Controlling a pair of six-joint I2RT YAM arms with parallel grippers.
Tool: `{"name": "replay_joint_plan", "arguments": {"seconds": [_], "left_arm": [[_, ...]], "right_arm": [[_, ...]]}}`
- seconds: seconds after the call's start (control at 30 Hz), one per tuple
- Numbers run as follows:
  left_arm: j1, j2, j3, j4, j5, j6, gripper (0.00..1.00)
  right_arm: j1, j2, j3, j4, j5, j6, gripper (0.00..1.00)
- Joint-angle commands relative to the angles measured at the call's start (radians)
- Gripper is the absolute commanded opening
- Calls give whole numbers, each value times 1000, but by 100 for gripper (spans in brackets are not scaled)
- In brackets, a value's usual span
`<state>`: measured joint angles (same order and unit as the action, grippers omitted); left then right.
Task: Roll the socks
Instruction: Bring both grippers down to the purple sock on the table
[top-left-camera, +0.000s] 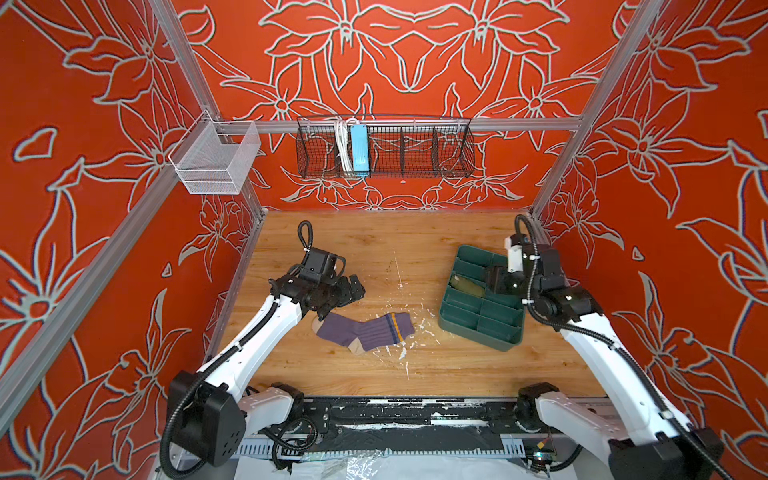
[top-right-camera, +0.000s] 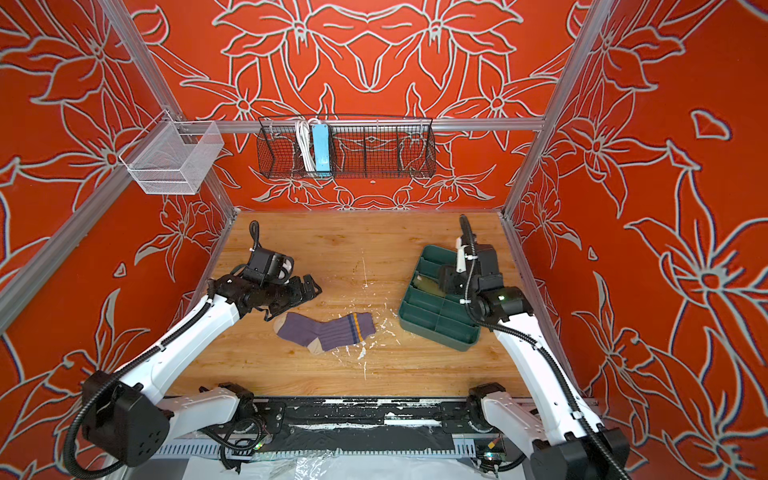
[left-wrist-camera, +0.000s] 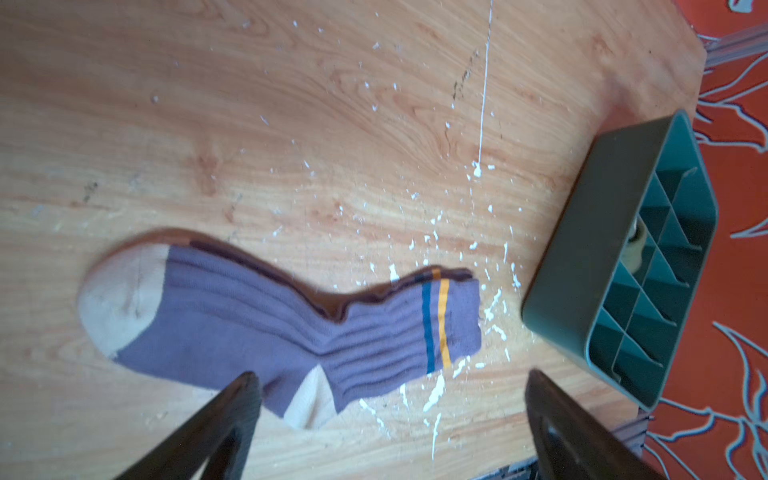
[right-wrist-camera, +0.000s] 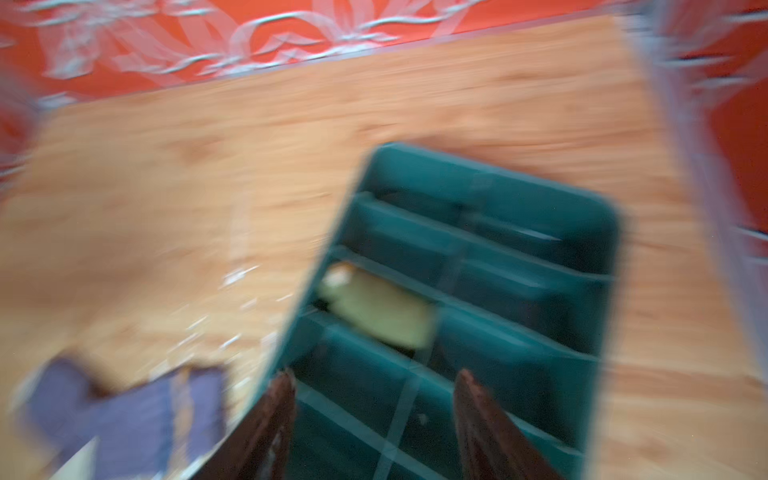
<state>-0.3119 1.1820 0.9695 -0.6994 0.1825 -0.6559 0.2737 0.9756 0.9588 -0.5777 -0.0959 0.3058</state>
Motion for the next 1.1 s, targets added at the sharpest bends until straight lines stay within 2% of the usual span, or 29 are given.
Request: {"name": "replay_joint_plan", "arguments": {"seconds": [0.0, 0.17, 0.23, 0.33, 0.5, 0.7, 0.9, 1.07], "left_arm": [[-12, -53, -90, -61, -42, -64, 100], [-13, -110, -217, 52, 13, -96, 99], [-13, -106, -237, 101, 54, -77, 99], [-18, -91, -245, 110, 67, -84, 98], [-19, -128, -329, 140, 42, -221, 98], [-19, -165, -414, 276, -107, -294, 98], [2, -38, -412, 426, -147, -303, 98], [43, 86, -404, 499, -133, -300, 98]], "right_arm": [[129, -35, -86, 38, -126, 133, 64], [313, 12, -232, 247, -162, 305, 67], [380, 64, -250, 292, -132, 332, 71], [441, 175, -205, 309, -129, 296, 75], [466, 382, -39, 243, -186, 179, 75], [523, 532, 7, 314, -233, 166, 75], [615, 687, 95, 255, -169, 68, 76], [634, 770, 68, 332, -179, 78, 75]]}}
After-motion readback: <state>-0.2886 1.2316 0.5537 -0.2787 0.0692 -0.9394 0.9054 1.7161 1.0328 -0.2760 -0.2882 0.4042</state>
